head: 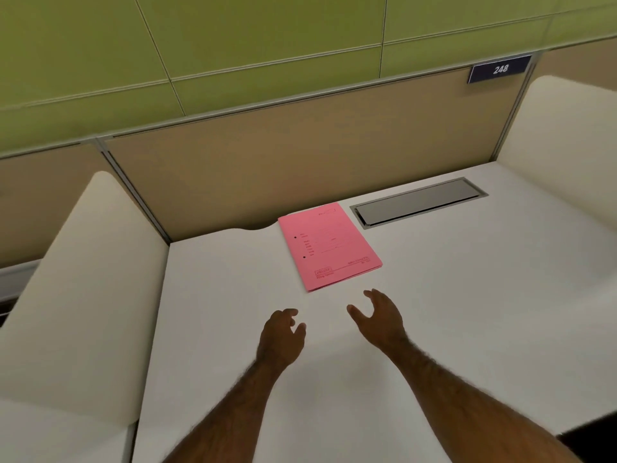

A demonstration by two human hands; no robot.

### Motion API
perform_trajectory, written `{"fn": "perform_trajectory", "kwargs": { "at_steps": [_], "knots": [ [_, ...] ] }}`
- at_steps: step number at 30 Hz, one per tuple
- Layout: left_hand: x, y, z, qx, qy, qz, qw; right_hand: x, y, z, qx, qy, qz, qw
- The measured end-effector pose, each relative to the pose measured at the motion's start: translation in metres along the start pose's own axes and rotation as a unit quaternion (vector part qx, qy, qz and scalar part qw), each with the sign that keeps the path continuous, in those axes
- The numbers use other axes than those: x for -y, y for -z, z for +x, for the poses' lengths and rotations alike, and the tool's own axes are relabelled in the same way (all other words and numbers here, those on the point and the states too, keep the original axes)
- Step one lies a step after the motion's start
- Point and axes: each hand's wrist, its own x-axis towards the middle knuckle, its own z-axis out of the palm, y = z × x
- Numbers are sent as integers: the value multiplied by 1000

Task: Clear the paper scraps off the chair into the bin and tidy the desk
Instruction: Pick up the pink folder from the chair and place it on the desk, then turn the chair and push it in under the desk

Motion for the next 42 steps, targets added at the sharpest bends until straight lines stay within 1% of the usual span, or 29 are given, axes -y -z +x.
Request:
{"fn": "perform_trajectory", "kwargs": {
  "at_steps": [11,15,19,26,30,33,37,40,42],
  "knots": [
    [14,27,-191,-37,-36,-22,998,-10,25,-195,-23,59,2,998],
    [14,36,-259,-44,-50,-34,997,-17,41,-268,-15,62,6,998],
    [-1,40,-312,-43,-60,-45,996,-27,69,-327,-12,63,16,998],
    [-51,32,-374,-61,-98,-56,992,-49,140,-384,-41,65,13,997],
    [-81,16,-409,-68,-107,-59,990,-70,181,-405,-37,73,1,997],
    [-101,-4,-436,-89,-111,-55,988,-96,217,-419,-25,81,-8,996],
    [-139,-42,-477,-118,-101,-59,986,-139,284,-426,-32,129,-58,989],
    [-180,-82,-515,-142,-92,-69,983,-173,349,-428,-65,174,-119,975],
    [-216,-110,-540,-142,-92,-79,982,-194,397,-431,-86,195,-160,964]
  ]
}}
